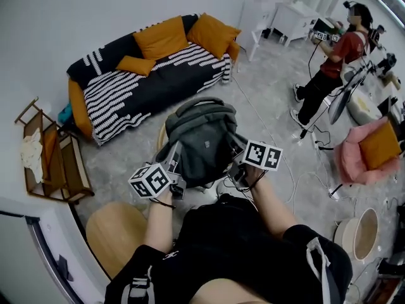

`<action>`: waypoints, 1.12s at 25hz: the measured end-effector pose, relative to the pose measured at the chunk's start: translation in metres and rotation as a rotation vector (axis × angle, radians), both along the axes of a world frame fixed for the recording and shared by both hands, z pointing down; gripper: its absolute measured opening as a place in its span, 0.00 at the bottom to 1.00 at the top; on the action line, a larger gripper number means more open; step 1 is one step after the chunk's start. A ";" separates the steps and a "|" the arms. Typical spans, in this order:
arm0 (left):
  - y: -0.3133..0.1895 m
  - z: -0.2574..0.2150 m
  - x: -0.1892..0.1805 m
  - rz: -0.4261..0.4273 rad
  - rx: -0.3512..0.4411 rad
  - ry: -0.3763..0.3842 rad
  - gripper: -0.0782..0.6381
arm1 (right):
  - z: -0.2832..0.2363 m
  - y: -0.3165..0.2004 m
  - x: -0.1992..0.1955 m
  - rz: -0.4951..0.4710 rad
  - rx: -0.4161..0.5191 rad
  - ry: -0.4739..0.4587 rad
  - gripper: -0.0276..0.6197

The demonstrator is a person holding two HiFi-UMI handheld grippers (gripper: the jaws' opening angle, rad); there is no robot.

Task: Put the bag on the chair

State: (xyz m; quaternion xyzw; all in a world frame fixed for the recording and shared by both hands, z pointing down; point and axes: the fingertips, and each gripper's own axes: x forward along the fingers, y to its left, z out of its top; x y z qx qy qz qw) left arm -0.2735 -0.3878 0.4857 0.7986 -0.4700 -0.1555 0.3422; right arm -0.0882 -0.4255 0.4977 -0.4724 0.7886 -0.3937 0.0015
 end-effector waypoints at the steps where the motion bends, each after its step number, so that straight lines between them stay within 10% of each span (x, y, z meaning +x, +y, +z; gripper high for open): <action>1: 0.000 0.001 0.001 -0.002 0.000 -0.005 0.23 | 0.002 -0.001 0.000 -0.003 -0.001 -0.003 0.16; 28: -0.117 0.116 0.031 -0.276 -0.325 0.018 0.24 | 0.134 -0.188 0.004 -0.291 -0.216 0.050 0.17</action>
